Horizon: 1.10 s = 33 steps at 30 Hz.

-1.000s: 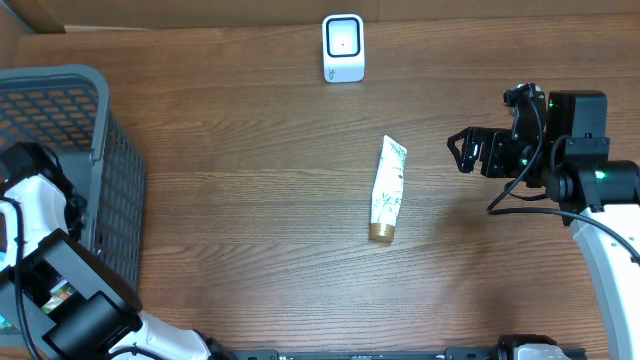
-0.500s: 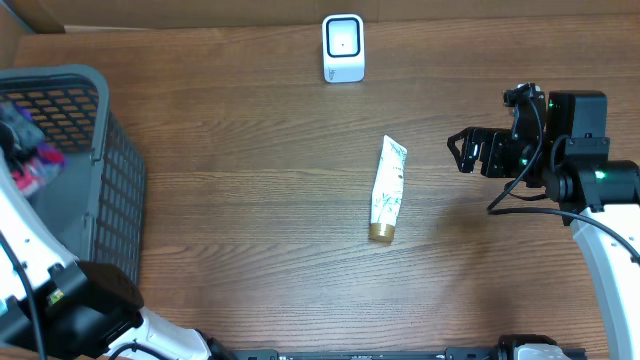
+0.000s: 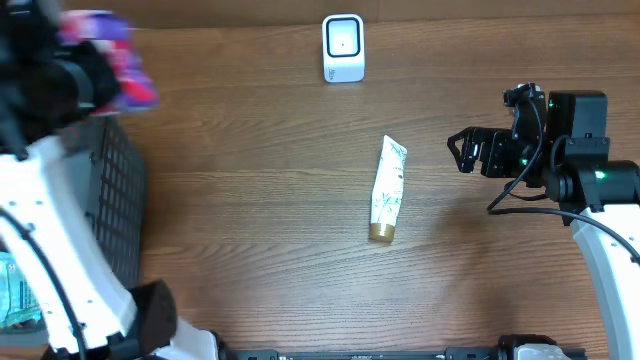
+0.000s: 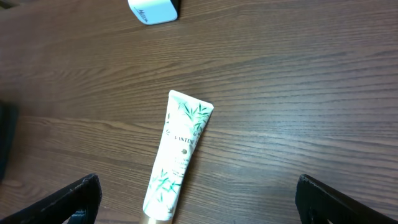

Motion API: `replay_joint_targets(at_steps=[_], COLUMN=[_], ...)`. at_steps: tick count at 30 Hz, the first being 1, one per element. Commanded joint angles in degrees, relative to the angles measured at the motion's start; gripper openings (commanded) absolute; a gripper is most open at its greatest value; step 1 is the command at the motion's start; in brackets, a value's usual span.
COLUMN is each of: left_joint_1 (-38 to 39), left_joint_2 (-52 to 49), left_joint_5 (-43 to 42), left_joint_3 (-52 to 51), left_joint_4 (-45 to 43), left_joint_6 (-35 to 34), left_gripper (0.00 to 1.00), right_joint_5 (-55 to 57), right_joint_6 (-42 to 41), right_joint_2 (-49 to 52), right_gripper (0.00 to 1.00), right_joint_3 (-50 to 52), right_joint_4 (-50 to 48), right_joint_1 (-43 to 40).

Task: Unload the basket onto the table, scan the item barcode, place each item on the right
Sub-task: 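Carry the red bag out and place it left of the tube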

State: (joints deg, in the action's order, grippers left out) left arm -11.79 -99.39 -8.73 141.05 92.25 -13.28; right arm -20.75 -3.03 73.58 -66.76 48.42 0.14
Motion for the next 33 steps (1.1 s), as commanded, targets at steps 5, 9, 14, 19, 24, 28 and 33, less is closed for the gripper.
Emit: replay_joint_targets(at_steps=[5,9,14,19,24,28,33], left_joint_1=[20.87,28.02,33.35,37.51,40.22,40.52,38.34], left_joint_2=[-2.29,-5.44,-9.75,-15.17,-19.74,-19.61,-17.51], left_joint_5=[16.35,17.03,13.0,6.29,4.17,4.17,4.85], left_joint_3=[-5.07,-14.82,-29.0,-41.35,-42.97,-42.23,-34.01], left_joint_4=[3.19,-0.79,-9.73,-23.56,-27.82,-26.73,-19.69], left_joint_6=[-11.87,-17.09,-22.18,-26.6,-26.58,-26.34,-23.8], left_gripper=[0.04,0.04,0.04,0.04,0.04,0.17,0.3], right_joint_5=[-0.33,-0.33,-0.33,-0.33,-0.33,-0.33,-0.33], right_joint_6=[-0.2,-0.2,-0.2,-0.2,-0.2,-0.2,-0.2], right_joint_2=[-0.15,-0.15,-0.15,-0.15,-0.15,-0.15,-0.15], right_gripper=[1.0,1.0,1.0,1.0,1.0,1.0,1.0], right_joint_3=[-1.51,-1.51,-1.51,-1.51,-1.51,-1.51,-1.51], right_joint_4=[-0.28,-0.28,-0.28,-0.28,-0.28,-0.28,-0.28], right_joint_1=[0.17,0.17,0.17,0.17,0.17,0.17,0.17])
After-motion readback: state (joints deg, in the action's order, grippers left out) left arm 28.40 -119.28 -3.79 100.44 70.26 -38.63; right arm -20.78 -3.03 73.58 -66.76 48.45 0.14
